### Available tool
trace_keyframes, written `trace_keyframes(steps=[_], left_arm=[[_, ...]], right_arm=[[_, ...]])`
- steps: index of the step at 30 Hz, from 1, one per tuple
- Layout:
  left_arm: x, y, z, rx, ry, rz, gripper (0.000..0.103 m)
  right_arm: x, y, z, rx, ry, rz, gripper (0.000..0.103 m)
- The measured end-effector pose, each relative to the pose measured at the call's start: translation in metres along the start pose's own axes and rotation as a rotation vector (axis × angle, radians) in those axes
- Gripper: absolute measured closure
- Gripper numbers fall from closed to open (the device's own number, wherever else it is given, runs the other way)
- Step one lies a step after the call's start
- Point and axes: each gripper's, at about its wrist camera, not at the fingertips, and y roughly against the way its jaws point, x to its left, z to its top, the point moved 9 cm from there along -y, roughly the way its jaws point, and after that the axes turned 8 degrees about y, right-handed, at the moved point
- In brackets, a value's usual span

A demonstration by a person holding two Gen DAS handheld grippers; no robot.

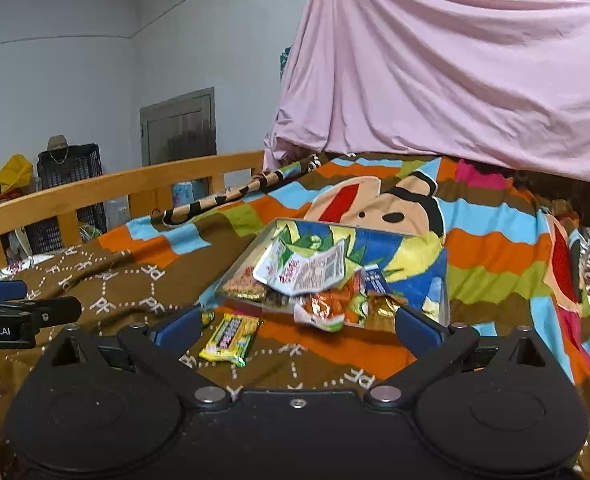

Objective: Organize snacks
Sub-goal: 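Lift both tools away from the tin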

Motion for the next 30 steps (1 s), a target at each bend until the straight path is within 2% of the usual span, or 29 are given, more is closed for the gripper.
trace_keyframes(steps=[10, 16, 30], left_arm=[[0.001, 0.019, -0.011, -0.002, -0.004, 0.001, 0.0], [0.008, 0.028, -0.016, 0.001, 0.023, 0.032, 0.0], [0.01, 0.036, -0.02, 0.02, 0.027, 0.035, 0.0]], right_arm=[[0.0, 0.031, -0.023, 0.052, -0.004, -0.038, 0.001], [0.0, 0.045, -0.028, 0.052, -0.016, -0.053, 0.001], [0.014, 0.046, -0.032, 0.083, 0.028, -0.031, 0.001]])
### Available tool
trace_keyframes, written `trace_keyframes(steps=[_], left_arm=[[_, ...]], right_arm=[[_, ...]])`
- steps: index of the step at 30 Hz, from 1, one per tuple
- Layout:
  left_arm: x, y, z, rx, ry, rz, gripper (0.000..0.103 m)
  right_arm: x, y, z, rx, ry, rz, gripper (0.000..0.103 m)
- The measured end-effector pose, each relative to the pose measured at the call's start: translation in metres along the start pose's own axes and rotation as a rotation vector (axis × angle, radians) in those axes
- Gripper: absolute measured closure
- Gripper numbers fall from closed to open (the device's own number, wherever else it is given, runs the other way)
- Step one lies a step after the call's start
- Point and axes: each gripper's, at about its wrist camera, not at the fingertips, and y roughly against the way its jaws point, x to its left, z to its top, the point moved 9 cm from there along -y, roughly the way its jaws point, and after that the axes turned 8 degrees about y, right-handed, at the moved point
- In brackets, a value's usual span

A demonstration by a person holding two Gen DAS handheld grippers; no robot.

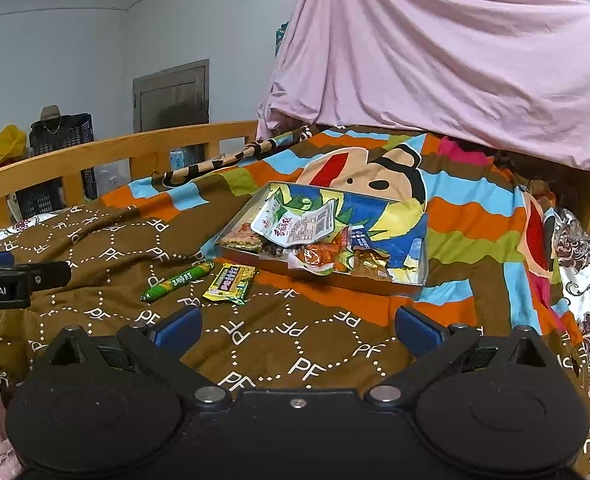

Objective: Organize snacks
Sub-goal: 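Lift both tools away from the tin, then lower both grippers toward the green sausage stick and yellow biscuit packet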

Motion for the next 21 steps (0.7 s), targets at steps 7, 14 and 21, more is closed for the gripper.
trace_keyframes(steps=[7, 14, 21], left_arm=[[0.003, -0.01, -0.004, 0.055, 0.021, -0.01, 0.0], [0.009, -0.027, -0.007, 0.132, 0.079, -0.037, 0.0], [0.017, -0.06, -0.011, 0.227, 0.171, -0.051, 0.0]], right_arm=[[-0.002, -0.005, -0.001, 0.021, -0.013, 0.011, 0.001], [-0.002, -0.019, -0.003, 0.069, -0.032, 0.047, 0.001], [0.005, -0.036, -0.006, 0.114, -0.021, 0.093, 0.001]])
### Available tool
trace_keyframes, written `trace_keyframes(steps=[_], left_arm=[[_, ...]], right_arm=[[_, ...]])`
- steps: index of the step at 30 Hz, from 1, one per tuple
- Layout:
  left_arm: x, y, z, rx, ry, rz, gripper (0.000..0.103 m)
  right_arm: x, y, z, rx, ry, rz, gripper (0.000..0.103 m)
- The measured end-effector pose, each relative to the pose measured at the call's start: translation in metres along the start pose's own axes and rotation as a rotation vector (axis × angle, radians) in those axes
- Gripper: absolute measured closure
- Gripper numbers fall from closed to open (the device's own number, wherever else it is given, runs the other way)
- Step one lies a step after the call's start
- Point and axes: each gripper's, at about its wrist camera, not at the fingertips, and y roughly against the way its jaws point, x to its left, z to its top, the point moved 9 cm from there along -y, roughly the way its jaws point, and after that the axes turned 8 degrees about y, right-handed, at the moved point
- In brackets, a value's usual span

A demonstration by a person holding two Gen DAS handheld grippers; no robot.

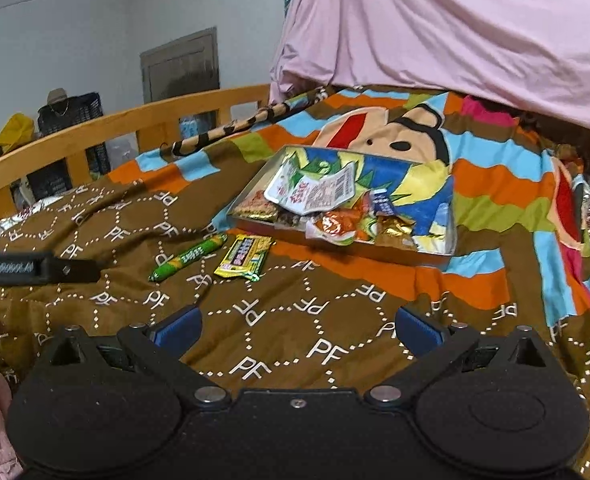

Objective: Organize snacks
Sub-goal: 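Lower both grippers toward the green sausage stick and yellow biscuit packet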

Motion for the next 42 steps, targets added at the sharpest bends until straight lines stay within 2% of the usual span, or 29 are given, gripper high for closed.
trace_keyframes(steps=[10, 23, 26, 32, 37, 42], left_arm=[[0.007, -0.043, 0.031, -0.003, -0.082, 0.049, 0.0], [0.019, -0.087, 0.056, 0.029, -0.082, 0.032, 0.0], [0.018, -0.096, 0.059, 0.048, -0.093, -0.004, 0.0], [0.011, -0.109, 0.06, 0.086, -0.123, -0.141, 0.001], [0.0, -0.114, 0.06, 0.048, -0.196, -0.197, 0.001], [-0.004, -0.124, 0.054, 0.088, -0.179, -0.263, 0.001]], right_arm=[[0.008, -0.045, 0.009, 0.039, 0.045, 0.017, 0.001], [0.033, -0.111, 0.026, 0.019, 0.127, -0.003, 0.001], [0.041, -0.131, 0.028, 0.01, 0.156, -0.011, 0.001], [0.05, -0.168, 0.026, 0.032, 0.204, -0.022, 0.001], [0.056, -0.188, 0.027, 0.021, 0.225, -0.011, 0.001], [0.067, -0.21, 0.032, 0.006, 0.273, -0.016, 0.001]])
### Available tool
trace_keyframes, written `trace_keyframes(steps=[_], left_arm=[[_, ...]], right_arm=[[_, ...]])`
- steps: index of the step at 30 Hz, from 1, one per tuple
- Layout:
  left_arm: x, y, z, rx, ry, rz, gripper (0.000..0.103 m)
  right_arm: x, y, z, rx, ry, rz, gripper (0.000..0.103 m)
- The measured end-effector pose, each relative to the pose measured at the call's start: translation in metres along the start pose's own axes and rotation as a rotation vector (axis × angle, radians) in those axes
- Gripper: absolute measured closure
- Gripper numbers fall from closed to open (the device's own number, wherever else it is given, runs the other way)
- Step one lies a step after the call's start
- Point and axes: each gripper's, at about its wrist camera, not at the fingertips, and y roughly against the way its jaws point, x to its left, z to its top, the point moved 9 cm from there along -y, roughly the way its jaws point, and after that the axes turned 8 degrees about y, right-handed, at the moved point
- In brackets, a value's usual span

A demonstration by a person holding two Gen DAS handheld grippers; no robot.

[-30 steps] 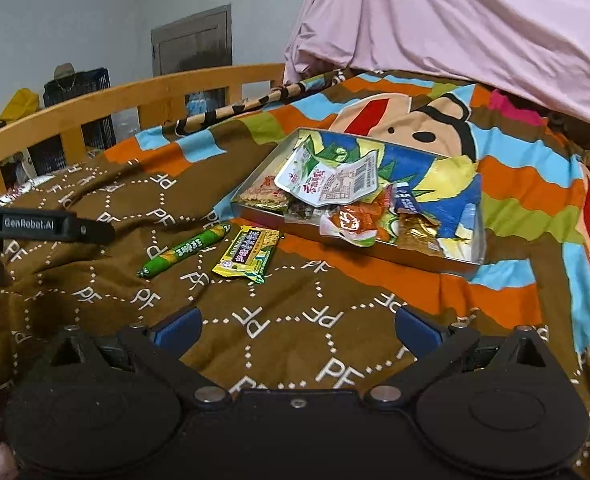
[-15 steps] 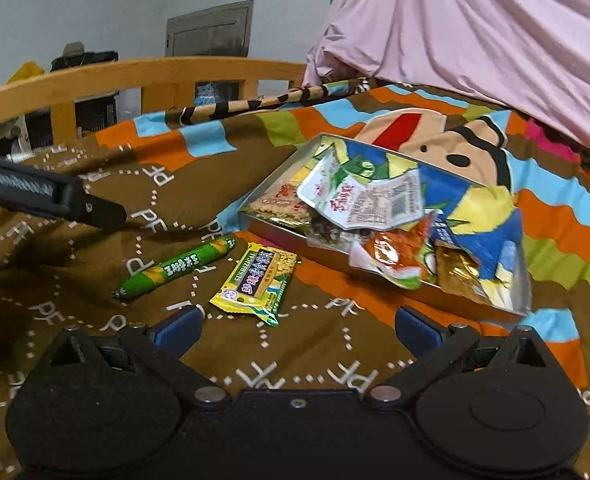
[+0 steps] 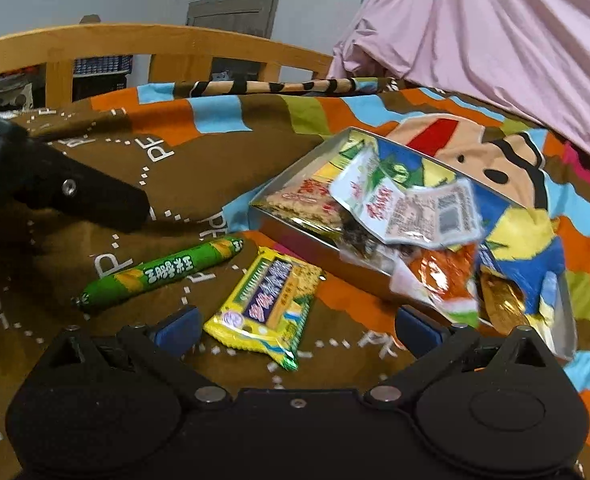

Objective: Organize snacks
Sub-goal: 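Lower both grippers toward the green sausage stick and yellow biscuit packet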

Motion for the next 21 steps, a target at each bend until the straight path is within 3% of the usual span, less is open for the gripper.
trace_keyframes(steps=[8, 15, 21], left_arm=[[-0.006, -0.005, -0.005, 0.009, -0.036, -0.051, 0.001], [-0.023, -0.012, -0.008, 0.024, -0.089, -0.164, 0.001], [-0.026, -0.029, -0.018, 0.087, -0.118, -0.189, 0.004]], right_arm=[[-0.001, -0.023, -0.004, 0.018, 0.041, 0.022, 0.007], [-0.019, -0.022, -0.016, 0.067, 0.068, 0.044, 0.011], [-0.025, -0.02, -0.016, 0.066, 0.083, 0.085, 0.013]])
